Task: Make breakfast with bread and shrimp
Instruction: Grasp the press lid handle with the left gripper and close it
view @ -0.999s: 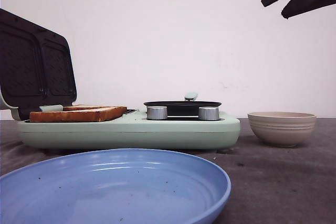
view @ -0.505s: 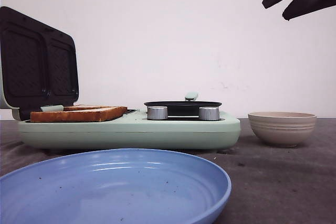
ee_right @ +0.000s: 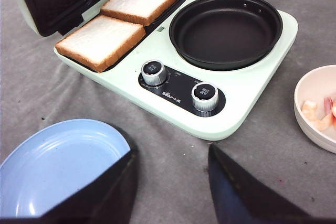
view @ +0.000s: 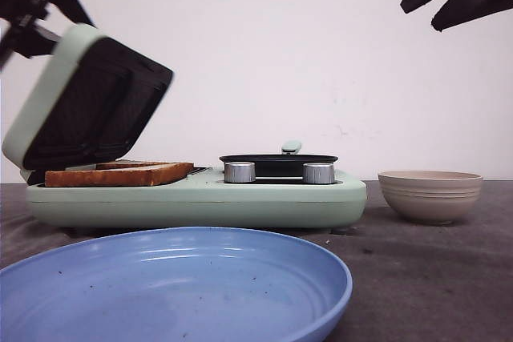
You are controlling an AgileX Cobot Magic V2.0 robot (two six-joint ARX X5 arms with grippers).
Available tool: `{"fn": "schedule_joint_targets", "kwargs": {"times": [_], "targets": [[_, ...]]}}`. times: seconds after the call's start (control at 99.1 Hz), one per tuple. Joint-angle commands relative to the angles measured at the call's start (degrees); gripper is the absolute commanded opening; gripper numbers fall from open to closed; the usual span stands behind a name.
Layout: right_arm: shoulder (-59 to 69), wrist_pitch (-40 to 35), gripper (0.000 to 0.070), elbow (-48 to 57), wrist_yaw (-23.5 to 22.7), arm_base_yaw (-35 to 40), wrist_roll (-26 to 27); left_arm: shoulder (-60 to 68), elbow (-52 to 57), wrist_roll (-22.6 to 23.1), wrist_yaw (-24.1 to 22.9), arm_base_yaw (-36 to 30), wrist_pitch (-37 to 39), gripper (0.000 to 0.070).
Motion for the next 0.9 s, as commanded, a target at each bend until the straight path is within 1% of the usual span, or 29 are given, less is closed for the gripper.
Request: {"fn": "schedule_joint_targets", "kwargs": {"times": [0.0, 0.161, 0.303, 0.373, 0.444, 0.494, 0.525, 0.535, 0.565, 0.605, 0.646, 0.686, 0.716, 0.888], "targets": [[0.2, 0.2, 0.025, 0.5, -0.1, 0.5, 0.6, 2.4, 0.0, 4.1, -2.4, -1.3, -1.1, 0.0064], [0.2, -0.2, 0.025, 0.5, -0.1, 0.5, 0.6, 5.1, 0.0, 6.6, -5.9, -6.7, -1.1, 0.0068], [0.2, -0.2, 0.025, 0.5, -0.1, 0.5, 0.6, 7.7, 0.0, 8.0, -8.5, -10.4, -1.2, 0.0068], [0.2, -0.3, 0.025, 0.5, -0.1, 0.5, 0.6, 9.2, 0.0, 8.6, -9.6, -12.0, -1.1, 0.007], [0.2, -0.3, 0.025, 0.5, -0.1, 0.5, 0.6, 10.6, 0.0, 9.2, -9.7, -13.2, -1.1, 0.0077], [0.2, -0.3, 0.025, 0.5, -0.1, 0.5, 0.6, 11.4, 0.0, 9.4, -9.8, -14.0, -1.1, 0.0118], [0.2, -0.4, 0.025, 0.5, -0.1, 0.5, 0.6, 11.9, 0.0, 9.5, -9.8, -14.4, -1.1, 0.0172], [0.2, -0.5, 0.025, 0.5, -0.1, 0.5, 0.5, 11.9, 0.0, 9.5, -9.8, -14.4, -1.1, 0.018], [0.2, -0.5, 0.025, 0.5, -0.1, 0.5, 0.5, 12.2, 0.0, 9.6, -10.1, -14.7, -1.0, 0.0246], [0.2, -0.6, 0.025, 0.5, -0.1, 0.5, 0.5, 12.3, 0.0, 9.6, -10.8, -15.0, -1.0, 0.0309], [0.2, -0.6, 0.025, 0.5, -0.1, 0.5, 0.5, 12.3, 0.0, 9.7, -11.4, -15.2, -0.9, 0.0363], [0.2, -0.7, 0.025, 0.5, 0.0, 0.5, 0.5, 12.2, 0.0, 9.8, -11.5, -15.2, -0.5, 0.0399], [0.2, -0.7, 0.025, 0.5, 0.0, 0.5, 0.5, 12.2, 0.2, 9.9, -11.5, -15.2, -0.5, 0.0408], [0.2, -0.9, 0.025, 0.5, -0.1, 0.5, 0.5, 11.5, 1.0, 11.7, -11.0, -15.2, -0.7, 0.0407]]}}
